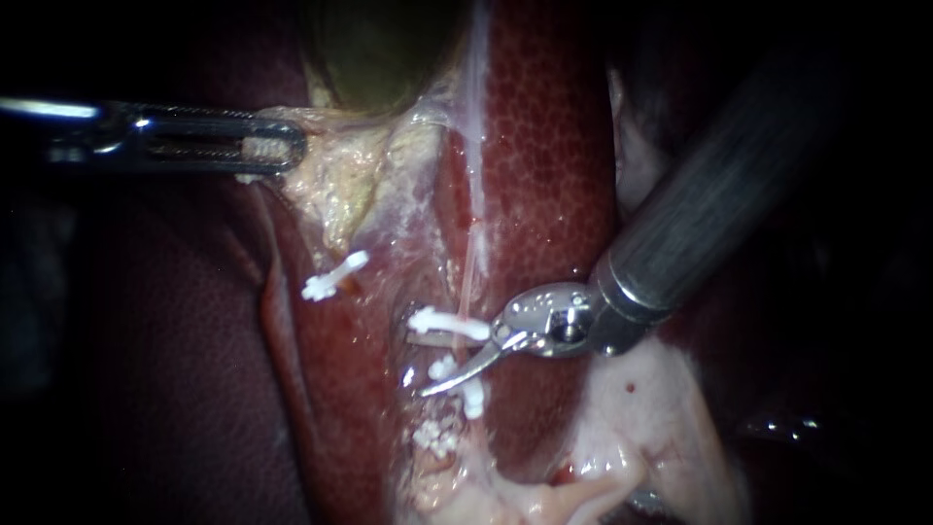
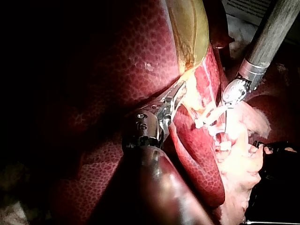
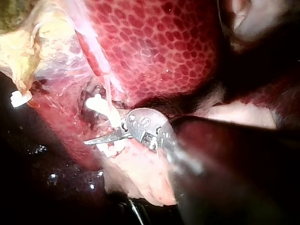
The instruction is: Go to the cutting position right tube
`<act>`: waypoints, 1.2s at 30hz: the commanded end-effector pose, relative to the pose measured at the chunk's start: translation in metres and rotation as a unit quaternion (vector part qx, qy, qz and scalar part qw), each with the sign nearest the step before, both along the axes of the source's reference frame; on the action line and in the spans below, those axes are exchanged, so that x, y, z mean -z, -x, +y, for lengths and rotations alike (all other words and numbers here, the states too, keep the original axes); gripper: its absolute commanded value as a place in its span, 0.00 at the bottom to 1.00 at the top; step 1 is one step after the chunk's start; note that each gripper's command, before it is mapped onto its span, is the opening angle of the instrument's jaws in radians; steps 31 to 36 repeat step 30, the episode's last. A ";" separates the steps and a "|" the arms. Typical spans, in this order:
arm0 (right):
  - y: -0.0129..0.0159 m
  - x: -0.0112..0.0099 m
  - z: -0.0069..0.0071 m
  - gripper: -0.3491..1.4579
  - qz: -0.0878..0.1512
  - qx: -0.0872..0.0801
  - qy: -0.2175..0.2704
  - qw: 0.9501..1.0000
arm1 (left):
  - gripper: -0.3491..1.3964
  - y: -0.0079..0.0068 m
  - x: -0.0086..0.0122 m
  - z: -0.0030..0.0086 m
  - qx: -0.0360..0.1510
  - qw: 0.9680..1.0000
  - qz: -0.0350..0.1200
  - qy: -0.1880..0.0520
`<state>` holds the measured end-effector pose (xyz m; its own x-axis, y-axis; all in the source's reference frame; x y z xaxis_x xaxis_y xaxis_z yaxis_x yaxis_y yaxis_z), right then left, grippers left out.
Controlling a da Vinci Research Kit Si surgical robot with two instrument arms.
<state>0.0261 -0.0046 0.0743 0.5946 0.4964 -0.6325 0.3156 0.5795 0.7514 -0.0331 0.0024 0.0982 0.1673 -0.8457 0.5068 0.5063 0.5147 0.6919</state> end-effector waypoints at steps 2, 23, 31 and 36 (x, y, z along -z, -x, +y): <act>-0.0002 0.0000 -0.0002 0.96 0.000 0.002 -0.001 1.000 | 0.00 0.0000 -0.0001 0.0000 0.000 1.000 0.000 0.000; -0.0004 0.0000 -0.0008 0.96 -0.001 0.004 -0.005 1.000 | 0.00 0.0001 -0.0001 0.0000 0.000 1.000 0.000 0.000; -0.0005 0.0001 -0.0009 0.96 0.000 0.005 -0.005 1.000 | 0.00 0.0001 -0.0001 0.0000 0.000 1.000 0.000 0.000; -0.0005 0.0001 -0.0009 0.96 0.000 0.005 -0.005 1.000 | 0.00 0.0001 -0.0001 0.0000 0.000 1.000 0.000 0.000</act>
